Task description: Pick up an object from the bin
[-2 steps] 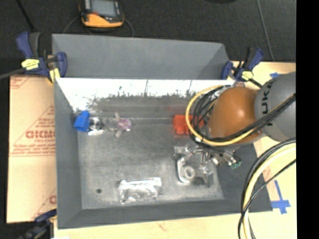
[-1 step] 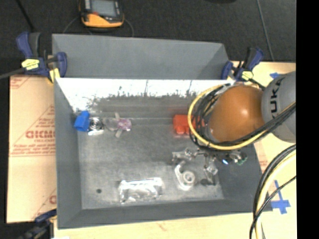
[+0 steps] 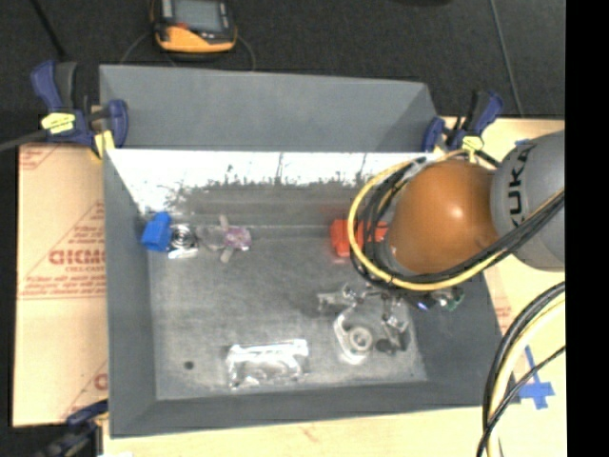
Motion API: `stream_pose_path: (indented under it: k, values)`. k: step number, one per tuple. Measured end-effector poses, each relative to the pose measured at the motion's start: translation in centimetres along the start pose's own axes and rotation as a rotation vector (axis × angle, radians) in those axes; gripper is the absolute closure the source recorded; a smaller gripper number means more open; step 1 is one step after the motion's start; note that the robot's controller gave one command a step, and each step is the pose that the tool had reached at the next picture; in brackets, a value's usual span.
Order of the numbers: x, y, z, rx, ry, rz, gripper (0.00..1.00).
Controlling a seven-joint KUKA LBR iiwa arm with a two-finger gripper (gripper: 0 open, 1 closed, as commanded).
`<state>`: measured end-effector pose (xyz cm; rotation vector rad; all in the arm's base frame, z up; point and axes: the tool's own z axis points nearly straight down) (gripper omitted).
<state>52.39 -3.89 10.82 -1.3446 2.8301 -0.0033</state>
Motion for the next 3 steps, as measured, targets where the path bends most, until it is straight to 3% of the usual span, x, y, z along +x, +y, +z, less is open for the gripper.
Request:
stream_pose_path:
  k: [1,2,3]
  values:
    - [1.27,-1.49,3.88,-0.007,0.006,-0.229,0.00]
    - [1.23,-1.56,3.82,-0.006,0.005,-0.224,0.00]
    - [1.20,-1.57,3.78,-0.006,0.004,-0.222,1.00]
